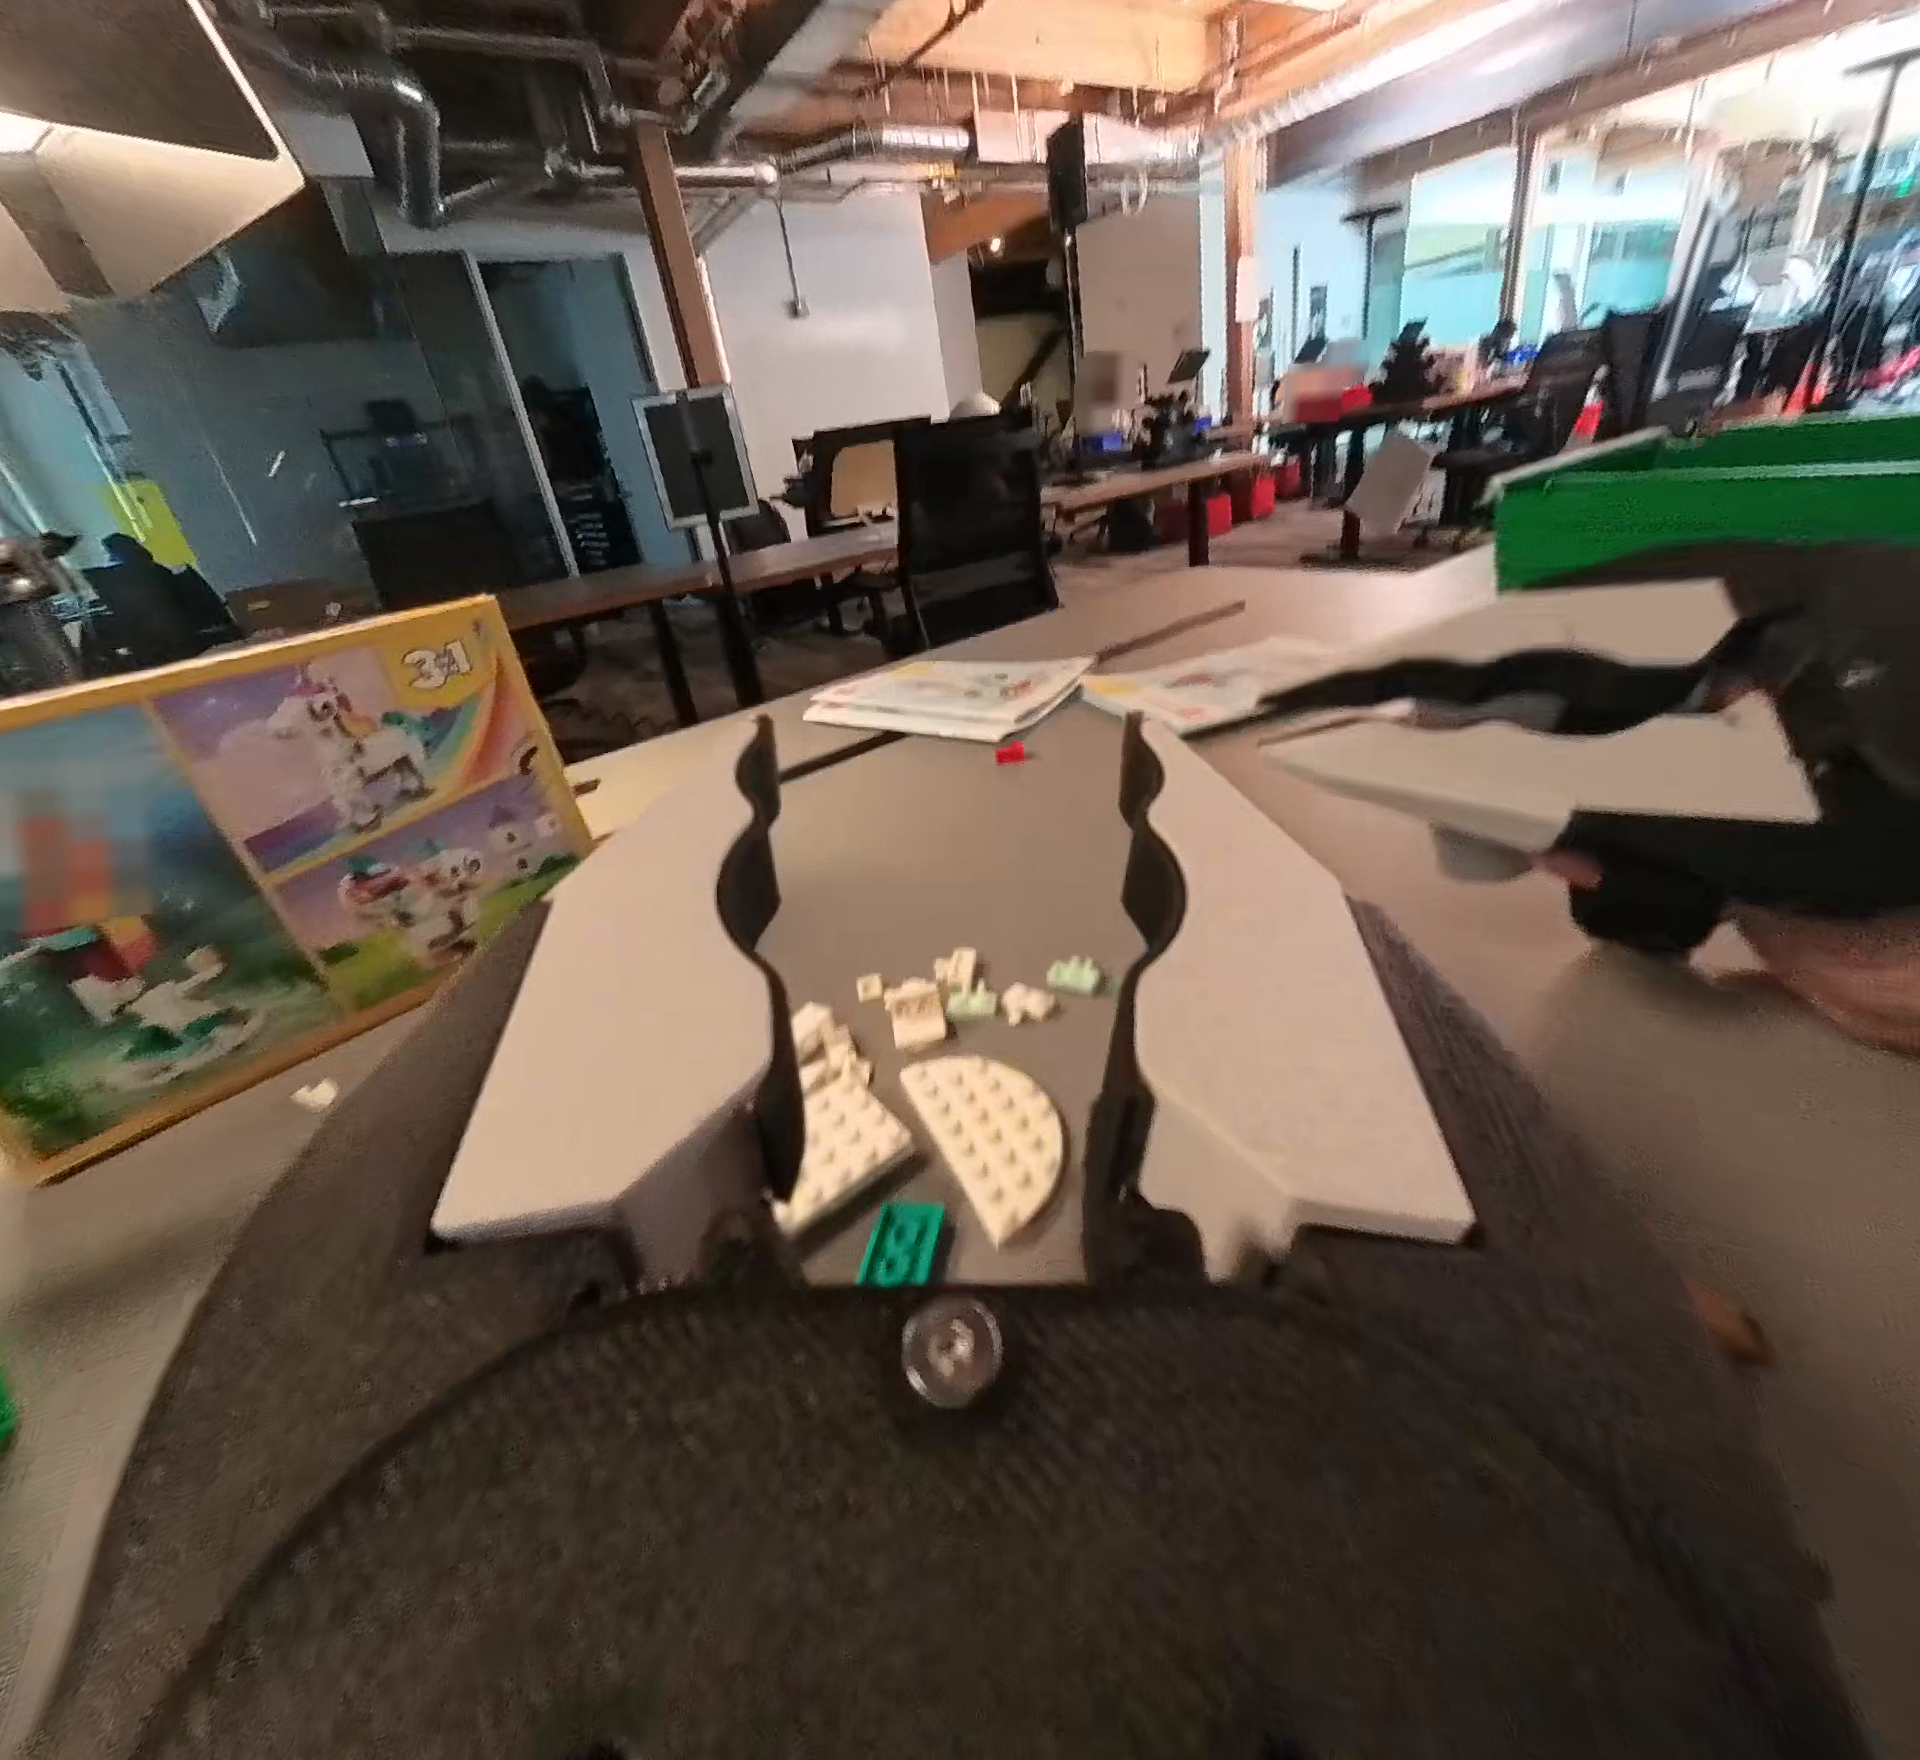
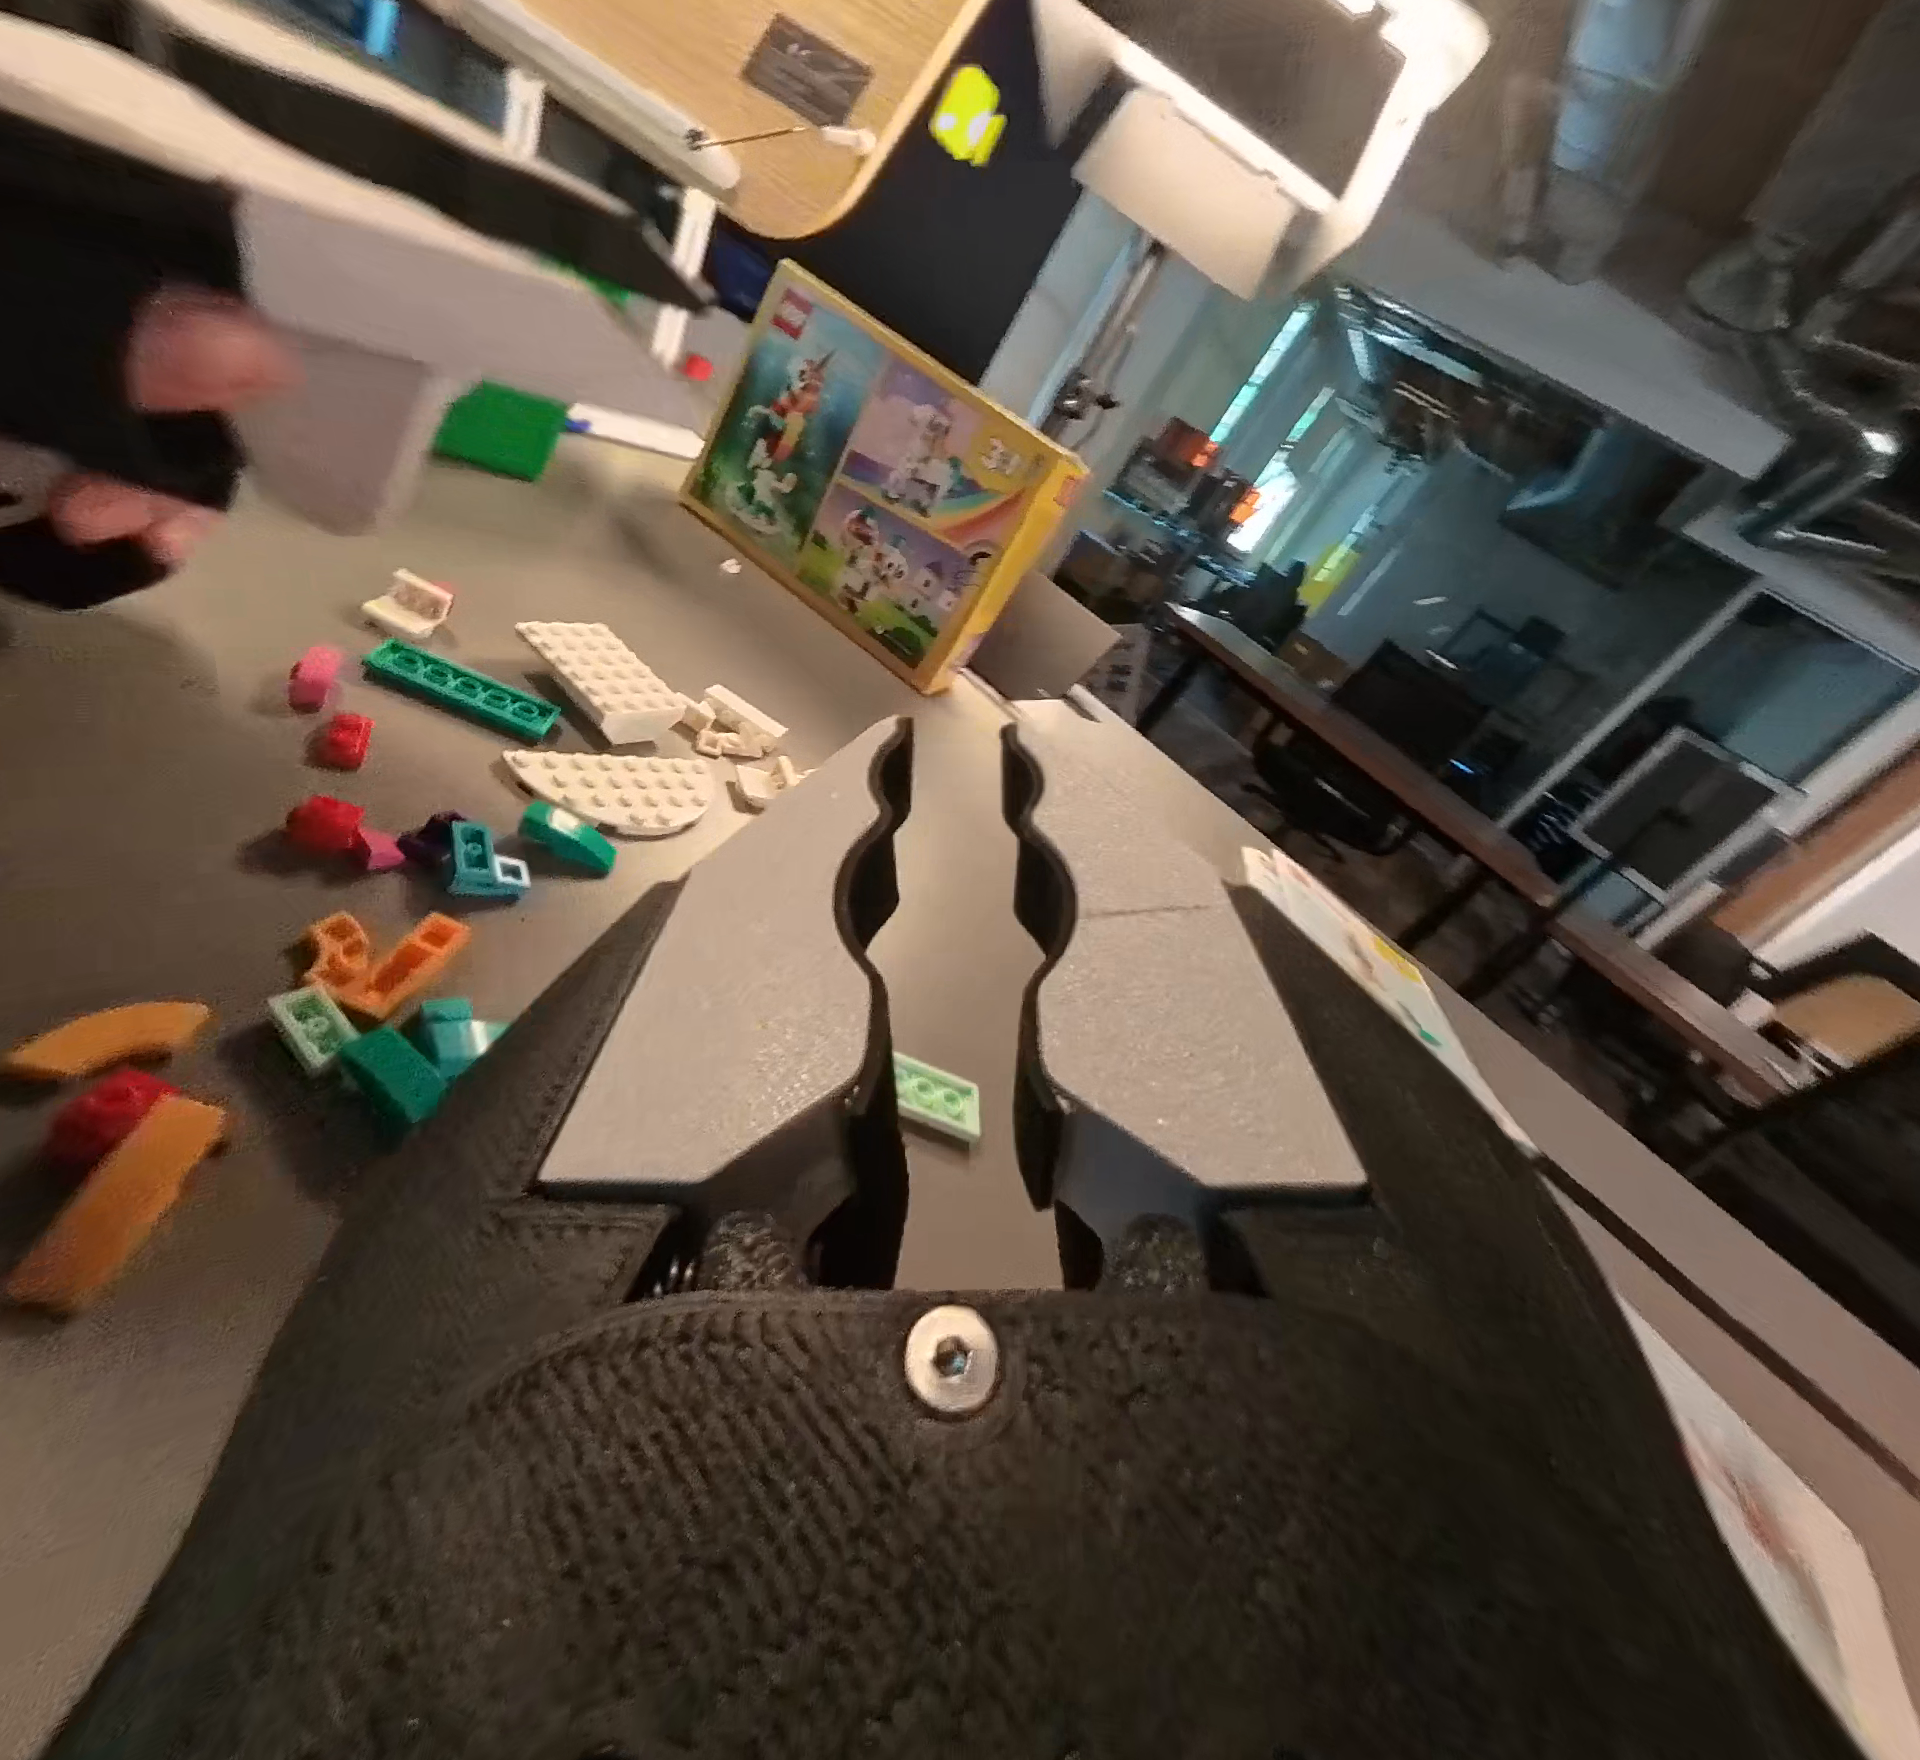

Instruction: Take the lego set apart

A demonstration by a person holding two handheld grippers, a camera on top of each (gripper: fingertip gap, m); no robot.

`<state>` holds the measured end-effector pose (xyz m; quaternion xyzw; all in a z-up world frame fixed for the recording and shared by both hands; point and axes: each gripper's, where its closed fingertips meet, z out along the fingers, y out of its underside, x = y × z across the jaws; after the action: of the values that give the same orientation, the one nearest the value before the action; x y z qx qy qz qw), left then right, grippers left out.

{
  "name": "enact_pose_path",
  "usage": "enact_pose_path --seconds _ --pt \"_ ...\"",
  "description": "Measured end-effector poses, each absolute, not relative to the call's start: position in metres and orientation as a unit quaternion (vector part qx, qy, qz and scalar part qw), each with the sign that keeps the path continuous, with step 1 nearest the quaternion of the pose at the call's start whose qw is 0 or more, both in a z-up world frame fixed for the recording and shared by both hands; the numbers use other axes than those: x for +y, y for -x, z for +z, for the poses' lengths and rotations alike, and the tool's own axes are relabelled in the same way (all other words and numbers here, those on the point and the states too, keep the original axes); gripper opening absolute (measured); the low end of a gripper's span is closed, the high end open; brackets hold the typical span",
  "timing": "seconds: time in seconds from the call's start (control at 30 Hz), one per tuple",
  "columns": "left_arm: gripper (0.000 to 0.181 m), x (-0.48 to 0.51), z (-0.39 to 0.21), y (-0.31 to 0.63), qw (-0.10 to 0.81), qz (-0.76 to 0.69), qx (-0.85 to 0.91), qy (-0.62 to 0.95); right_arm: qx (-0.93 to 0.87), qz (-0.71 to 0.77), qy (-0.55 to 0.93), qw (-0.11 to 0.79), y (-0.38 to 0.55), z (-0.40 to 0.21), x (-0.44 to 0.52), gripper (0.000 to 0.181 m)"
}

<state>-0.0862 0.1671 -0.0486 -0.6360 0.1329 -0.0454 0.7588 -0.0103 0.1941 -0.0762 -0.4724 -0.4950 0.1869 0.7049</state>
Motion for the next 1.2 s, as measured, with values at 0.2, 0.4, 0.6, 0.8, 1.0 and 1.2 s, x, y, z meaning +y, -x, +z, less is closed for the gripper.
enact_pose_path --seconds 0.2,0.4,0.6,0.8,1.0,1.2 --pt "0.046 0.192 -0.049 0.074 0.752 -0.089 0.167 0.631 -0.567 0.237 0.519 0.594 0.024 -0.104 0.223 0.000" --pt "0.035 0.191 -0.041 0.076 0.758 -0.114 0.142 0.626 -0.620 0.313 0.630 0.349 0.017 -0.150 0.186 0.002" --pt "0.035 0.195 -0.052 0.063 0.740 -0.095 0.174 0.642 -0.641 0.268 0.644 0.321 0.012 -0.159 0.175 0.004" --pt "0.036 0.197 -0.055 0.069 0.736 -0.105 0.157 0.650 -0.648 0.244 0.650 0.312 0.010 -0.167 0.175 0.005" --pt "0.036 0.199 -0.052 0.083 0.738 -0.136 0.112 0.652 -0.640 0.244 0.660 0.309 0.010 -0.169 0.177 0.006" --pt "0.037 0.202 -0.054 0.087 0.728 -0.156 0.093 0.661 -0.656 0.236 0.643 0.317 0.012 -0.170 0.176 0.005"
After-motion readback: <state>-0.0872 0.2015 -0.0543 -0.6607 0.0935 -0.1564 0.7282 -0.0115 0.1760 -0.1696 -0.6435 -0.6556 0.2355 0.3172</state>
